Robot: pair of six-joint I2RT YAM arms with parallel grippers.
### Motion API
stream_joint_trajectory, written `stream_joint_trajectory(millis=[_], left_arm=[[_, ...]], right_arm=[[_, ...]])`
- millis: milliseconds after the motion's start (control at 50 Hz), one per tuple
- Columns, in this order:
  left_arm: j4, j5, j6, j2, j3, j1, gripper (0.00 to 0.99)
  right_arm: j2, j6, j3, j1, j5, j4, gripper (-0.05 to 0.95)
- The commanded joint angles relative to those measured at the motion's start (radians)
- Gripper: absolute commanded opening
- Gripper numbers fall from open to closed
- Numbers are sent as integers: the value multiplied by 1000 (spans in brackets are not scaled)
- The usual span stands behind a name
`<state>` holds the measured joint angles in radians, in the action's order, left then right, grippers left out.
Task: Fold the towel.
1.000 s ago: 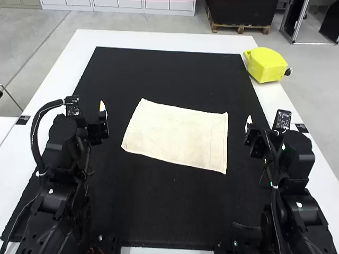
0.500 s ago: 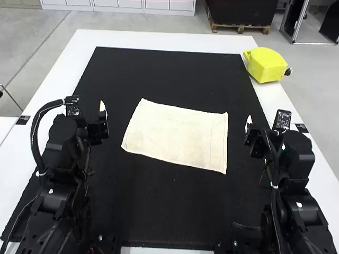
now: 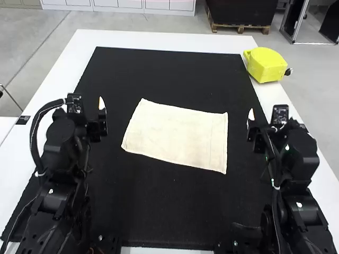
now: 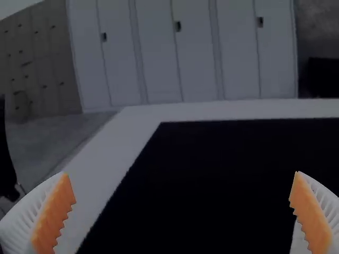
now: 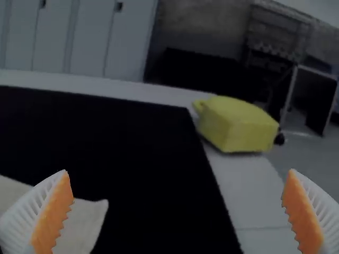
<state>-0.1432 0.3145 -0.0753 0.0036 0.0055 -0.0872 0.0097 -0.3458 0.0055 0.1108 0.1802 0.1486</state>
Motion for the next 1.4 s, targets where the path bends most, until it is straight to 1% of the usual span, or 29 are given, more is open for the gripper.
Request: stream_joint_trajectory(millis=[0, 40, 60, 100, 180, 260, 300, 340, 380, 460, 500, 540, 560, 600, 660, 700, 740, 820, 880, 900, 940, 980, 1040, 1080, 1120, 1200, 1240, 1320, 1380], left_arm=[[-105, -8, -146, -8, -4, -3, 951], [-164, -15, -153, -8, -1, -3, 949], [-187, -18, -155, -7, 5, -3, 949], [-223, -31, -161, -7, 17, -5, 946], [-226, -51, -167, 4, 87, -11, 938], [-208, -64, -169, 61, 179, -16, 938], [-183, -81, -167, 114, 243, -19, 939], [-165, -89, -167, 174, 297, -22, 943], [-157, -92, -165, 248, 355, -26, 944], [-121, -126, -165, 420, 485, -29, 944], [-96, -181, -162, 487, 534, -20, 944], [-72, -192, -156, 562, 585, -8, 946], [-53, -195, -144, 610, 611, -2, 951], [-27, -221, -126, 682, 649, 4, 962], [17, -226, -109, 791, 699, 14, 962], [59, -224, -104, 855, 722, 18, 962], [74, -222, -101, 915, 740, 21, 962], [106, -224, -96, 1007, 752, 18, 962], [123, -241, -90, 1058, 751, 17, 962], [128, -250, -87, 1081, 751, 15, 962], [133, -270, -77, 1110, 749, 15, 962], [142, -305, -40, 1142, 749, 15, 962], [152, -354, -6, 1185, 748, 18, 962], [152, -396, 20, 1220, 745, 18, 962], [146, -416, 34, 1248, 743, 15, 962], [123, -443, 40, 1311, 740, 14, 962], [114, -448, 40, 1340, 740, 12, 964], [90, -480, 40, 1403, 740, 12, 961], [74, -483, 40, 1444, 740, 12, 961]], right_arm=[[-8, -213, -4, 1, -62, 77, 908], [-8, -237, -4, 3, -74, 126, 908], [-8, -249, -1, 3, -76, 170, 908], [-8, -251, 13, 3, -81, 221, 907], [3, -245, 94, 4, -77, 226, 902], [69, -203, 206, 4, -68, 217, 902], [138, -173, 277, 3, -54, 197, 902], [210, -148, 337, 3, -36, 181, 903], [296, -104, 409, 3, -21, 155, 903], [467, 1, 564, 3, -15, 43, 905], [541, 60, 625, 3, -16, -17, 905], [612, 119, 677, 3, -25, -69, 903], [653, 149, 705, 3, -36, -104, 903], [717, 176, 735, 3, -44, -149, 905], [806, 206, 765, 1, -58, -201, 903], [855, 225, 772, 1, -94, -242, 903], [898, 246, 774, 0, -100, -259, 903], [955, 297, 755, -3, -146, -270, 902], [978, 334, 720, -5, -188, -270, 902], [986, 358, 705, -5, -200, -270, 902], [993, 378, 680, -7, -208, -265, 902], [1001, 393, 643, -10, -225, -256, 900], [1007, 395, 603, -11, -222, -250, 907], [1007, 398, 580, -11, -220, -234, 908], [1009, 398, 567, -11, -212, -225, 910], [1017, 403, 545, -13, -211, -205, 910], [1023, 403, 537, -13, -212, -196, 910], [1040, 403, 514, -16, -217, -164, 907], [1055, 403, 501, -16, -219, -135, 907]])
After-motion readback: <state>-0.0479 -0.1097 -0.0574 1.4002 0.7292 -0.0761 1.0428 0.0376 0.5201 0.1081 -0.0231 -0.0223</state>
